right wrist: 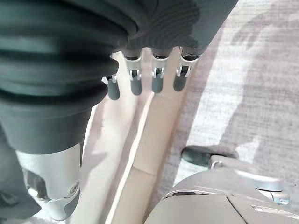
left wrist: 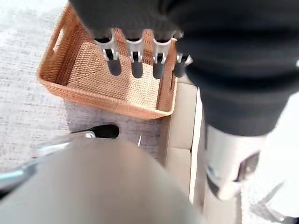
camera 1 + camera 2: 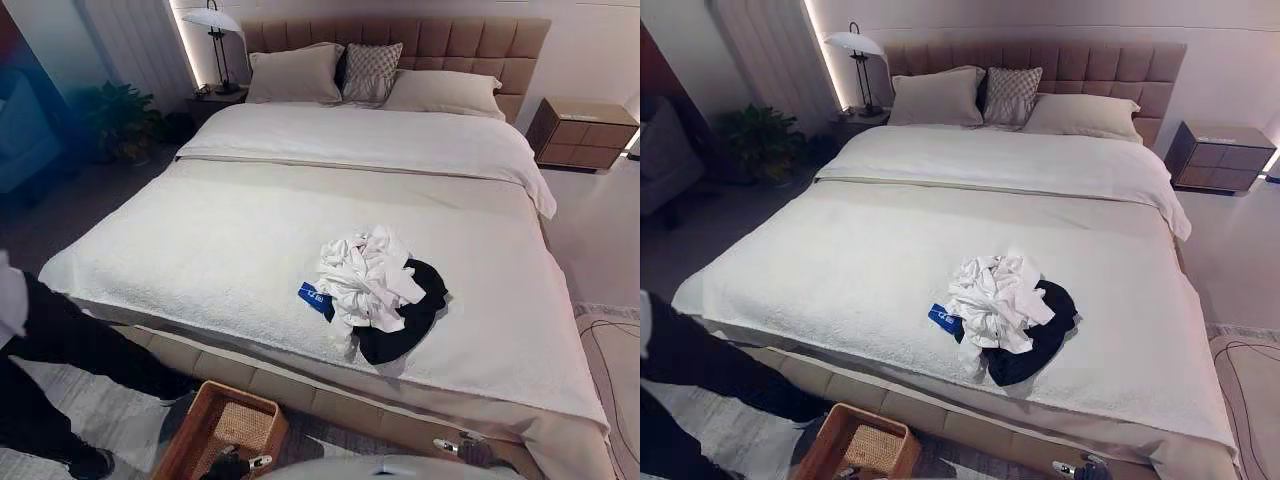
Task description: Pick up clothes into the bucket
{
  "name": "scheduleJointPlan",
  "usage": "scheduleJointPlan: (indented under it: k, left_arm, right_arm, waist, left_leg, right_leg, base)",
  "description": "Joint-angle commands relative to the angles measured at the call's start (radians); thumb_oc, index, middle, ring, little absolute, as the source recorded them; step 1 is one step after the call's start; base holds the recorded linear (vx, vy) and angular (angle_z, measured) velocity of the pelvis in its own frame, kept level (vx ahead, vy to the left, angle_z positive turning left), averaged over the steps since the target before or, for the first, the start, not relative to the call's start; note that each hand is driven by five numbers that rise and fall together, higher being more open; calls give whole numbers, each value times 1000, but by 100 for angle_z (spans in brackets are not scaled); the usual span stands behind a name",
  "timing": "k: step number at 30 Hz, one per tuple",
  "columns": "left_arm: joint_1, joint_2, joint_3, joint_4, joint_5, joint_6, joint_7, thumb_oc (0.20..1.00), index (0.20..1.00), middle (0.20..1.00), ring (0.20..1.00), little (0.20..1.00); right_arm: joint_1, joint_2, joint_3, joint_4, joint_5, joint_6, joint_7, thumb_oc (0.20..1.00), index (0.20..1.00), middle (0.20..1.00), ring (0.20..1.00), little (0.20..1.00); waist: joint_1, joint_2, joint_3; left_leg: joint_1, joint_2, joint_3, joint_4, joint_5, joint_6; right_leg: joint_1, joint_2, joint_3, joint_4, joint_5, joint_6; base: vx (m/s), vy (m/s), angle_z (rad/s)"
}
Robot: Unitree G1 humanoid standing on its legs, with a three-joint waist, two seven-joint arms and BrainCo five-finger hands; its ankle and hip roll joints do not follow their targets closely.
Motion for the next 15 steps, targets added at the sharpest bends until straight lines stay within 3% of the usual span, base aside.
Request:
scheduleJointPlan:
  k: [1, 15]
  left_arm:
    - [-79, -8, -21, 45, 39, -7, -13, 1000, 1000, 1000, 1000, 1000]
    - [-77, -2, -16, 41, 31, -7, -2, 1000, 1000, 1000, 1000, 1000]
  right_arm:
    - [-78, 22, 34, 41, -7, -16, -9, 1000, 1000, 1000, 1000, 1000]
    - [-129, 14, 15, -64, 78, -42, -35, 1000, 1000, 1000, 1000, 1000]
  waist:
    - [-13, -69, 24]
    - [-6, -68, 43]
  left_leg:
    - [-30, -40, -17, 27, -47, -3]
    - [-52, -39, -22, 35, -46, -1]
  right_leg:
    - [6, -46, -23, 18, -35, 44]
    - [-17, -45, -18, 18, -28, 45]
  base:
    - [184, -169, 18]
    - [0, 0, 0]
